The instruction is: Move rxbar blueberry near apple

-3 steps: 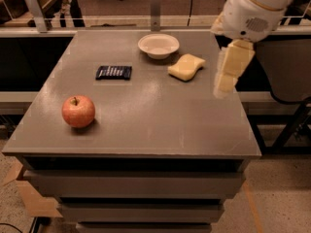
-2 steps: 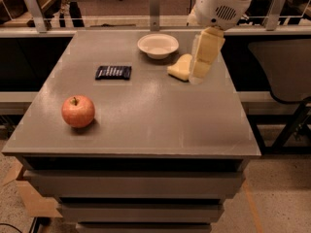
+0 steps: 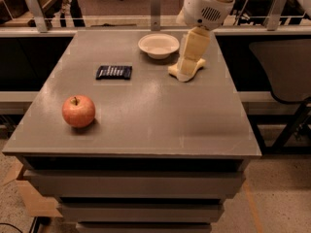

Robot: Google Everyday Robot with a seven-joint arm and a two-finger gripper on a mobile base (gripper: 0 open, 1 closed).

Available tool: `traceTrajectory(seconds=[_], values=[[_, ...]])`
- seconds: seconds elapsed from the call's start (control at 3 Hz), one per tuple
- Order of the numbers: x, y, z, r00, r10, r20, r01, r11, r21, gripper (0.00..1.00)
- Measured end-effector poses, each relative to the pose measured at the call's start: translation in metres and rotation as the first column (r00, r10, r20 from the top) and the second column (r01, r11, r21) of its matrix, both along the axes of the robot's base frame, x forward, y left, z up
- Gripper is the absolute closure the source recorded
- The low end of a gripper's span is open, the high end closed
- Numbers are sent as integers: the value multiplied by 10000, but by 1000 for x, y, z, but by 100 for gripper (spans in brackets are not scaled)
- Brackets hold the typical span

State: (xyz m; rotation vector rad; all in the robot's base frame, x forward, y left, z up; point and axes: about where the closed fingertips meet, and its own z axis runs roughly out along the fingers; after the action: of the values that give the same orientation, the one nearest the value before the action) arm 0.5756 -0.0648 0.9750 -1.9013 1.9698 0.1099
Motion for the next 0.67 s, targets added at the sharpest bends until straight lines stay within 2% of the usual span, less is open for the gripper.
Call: traceTrajectory(seconds=[0.33, 0.67], values=[[35, 39, -19, 9979, 448, -472, -436, 9987, 256, 0], [75, 91, -45, 9926, 862, -851, -815, 9950, 572, 0]])
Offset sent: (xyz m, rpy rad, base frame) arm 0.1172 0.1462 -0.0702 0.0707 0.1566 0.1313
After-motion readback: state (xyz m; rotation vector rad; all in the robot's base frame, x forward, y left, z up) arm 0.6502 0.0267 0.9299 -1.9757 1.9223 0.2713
